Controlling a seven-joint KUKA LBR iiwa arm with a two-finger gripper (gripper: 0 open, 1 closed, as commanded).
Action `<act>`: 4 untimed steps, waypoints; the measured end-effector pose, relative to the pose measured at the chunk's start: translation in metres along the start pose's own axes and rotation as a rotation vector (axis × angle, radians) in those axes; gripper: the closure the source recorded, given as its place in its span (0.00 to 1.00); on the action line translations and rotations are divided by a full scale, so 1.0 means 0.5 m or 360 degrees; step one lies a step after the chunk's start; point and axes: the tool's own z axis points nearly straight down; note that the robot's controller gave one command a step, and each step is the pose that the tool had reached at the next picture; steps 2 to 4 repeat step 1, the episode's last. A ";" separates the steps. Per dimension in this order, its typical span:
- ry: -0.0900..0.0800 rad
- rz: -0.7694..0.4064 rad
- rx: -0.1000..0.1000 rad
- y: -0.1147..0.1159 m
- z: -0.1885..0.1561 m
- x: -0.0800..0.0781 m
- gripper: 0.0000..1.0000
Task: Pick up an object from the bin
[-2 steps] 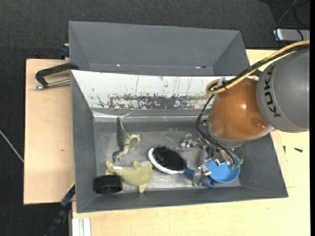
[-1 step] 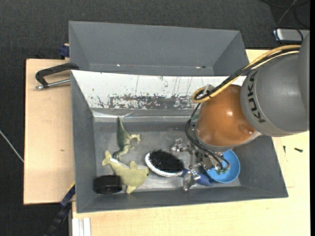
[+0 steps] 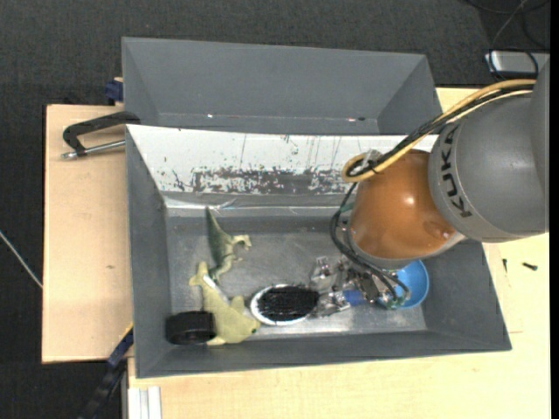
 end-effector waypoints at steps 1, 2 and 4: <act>-0.0022 -0.0146 0.0007 -0.019 -0.289 -0.005 1.00; -0.0022 -0.0146 0.0007 -0.019 -0.289 -0.005 1.00; -0.0022 -0.0146 0.0007 -0.019 -0.289 -0.005 1.00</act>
Offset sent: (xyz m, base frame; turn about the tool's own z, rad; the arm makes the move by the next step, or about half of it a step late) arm 0.0027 -0.0089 0.1397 -0.0927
